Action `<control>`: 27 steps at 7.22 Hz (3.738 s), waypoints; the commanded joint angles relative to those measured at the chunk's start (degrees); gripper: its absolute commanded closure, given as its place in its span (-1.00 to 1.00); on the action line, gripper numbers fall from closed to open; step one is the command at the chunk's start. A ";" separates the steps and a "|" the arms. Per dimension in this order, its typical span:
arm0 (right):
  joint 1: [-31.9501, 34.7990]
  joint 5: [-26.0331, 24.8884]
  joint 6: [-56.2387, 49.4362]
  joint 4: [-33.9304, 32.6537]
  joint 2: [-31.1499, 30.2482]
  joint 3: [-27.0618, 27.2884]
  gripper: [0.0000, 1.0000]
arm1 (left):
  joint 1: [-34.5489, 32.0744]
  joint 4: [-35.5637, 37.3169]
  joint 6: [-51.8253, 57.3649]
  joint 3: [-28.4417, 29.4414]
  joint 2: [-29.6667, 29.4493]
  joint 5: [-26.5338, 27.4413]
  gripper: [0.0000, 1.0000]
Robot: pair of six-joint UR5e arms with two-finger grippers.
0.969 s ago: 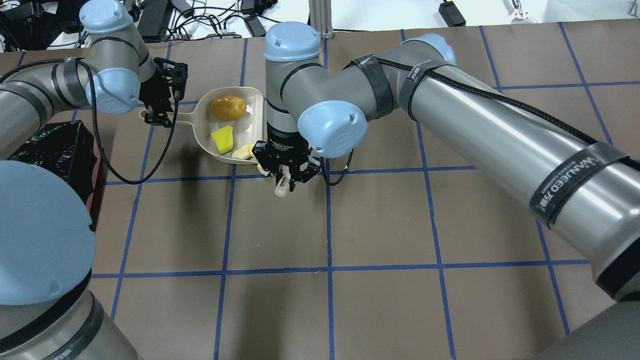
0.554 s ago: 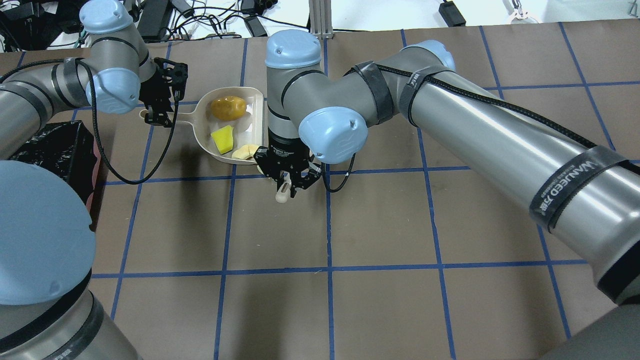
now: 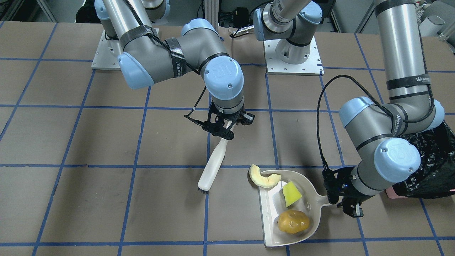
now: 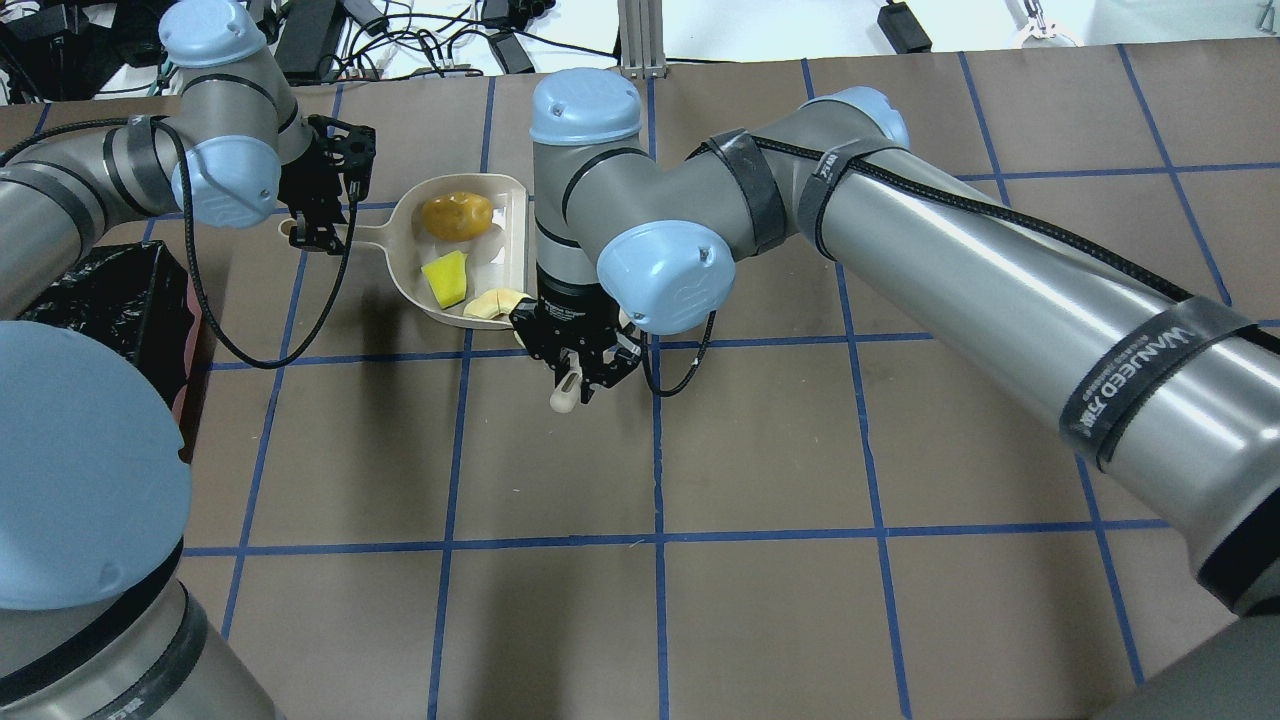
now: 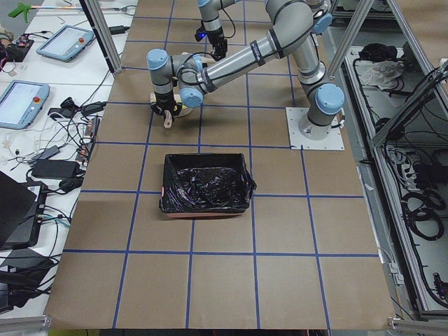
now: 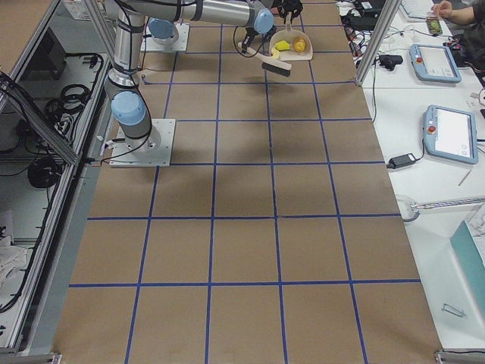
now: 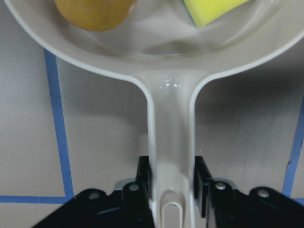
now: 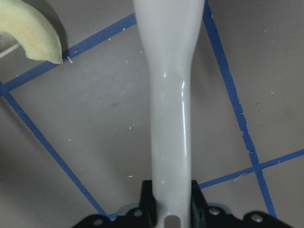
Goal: Sweep and dump trash into bin
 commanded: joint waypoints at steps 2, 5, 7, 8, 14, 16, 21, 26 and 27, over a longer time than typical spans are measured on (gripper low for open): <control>0.50 0.90 3.80 -0.29 -0.05 0.14 1.00 | 0.00 -0.03 0.00 0.00 -0.09 -0.16 0.64; 3.57 1.16 14.57 -1.17 0.30 0.14 1.00 | 0.00 0.06 0.00 0.00 -0.09 -0.16 0.64; 6.20 3.79 22.83 -3.36 0.83 0.14 1.00 | 0.00 0.06 0.00 0.00 -0.18 -0.16 0.64; 7.35 6.15 25.83 -5.37 1.96 0.06 1.00 | 0.00 -0.03 0.00 0.00 -0.09 -0.16 0.64; 11.14 8.63 40.27 -13.39 7.06 -3.71 1.00 | 0.00 0.06 0.00 0.00 0.09 -0.25 0.64; 11.92 8.72 41.32 -13.56 7.68 -3.72 1.00 | 0.00 -0.03 0.00 0.00 0.09 -0.25 0.64; 11.93 8.81 42.12 -13.91 7.86 -3.90 1.00 | 0.00 -0.03 0.00 0.00 0.00 -0.25 0.64; 12.10 10.30 41.95 -15.58 11.28 -7.49 1.00 | 0.00 -0.03 0.00 0.00 0.00 -0.25 0.64; 12.10 10.22 40.99 -15.58 11.72 -8.03 1.00 | 0.00 -0.03 0.00 0.00 0.09 -0.25 0.64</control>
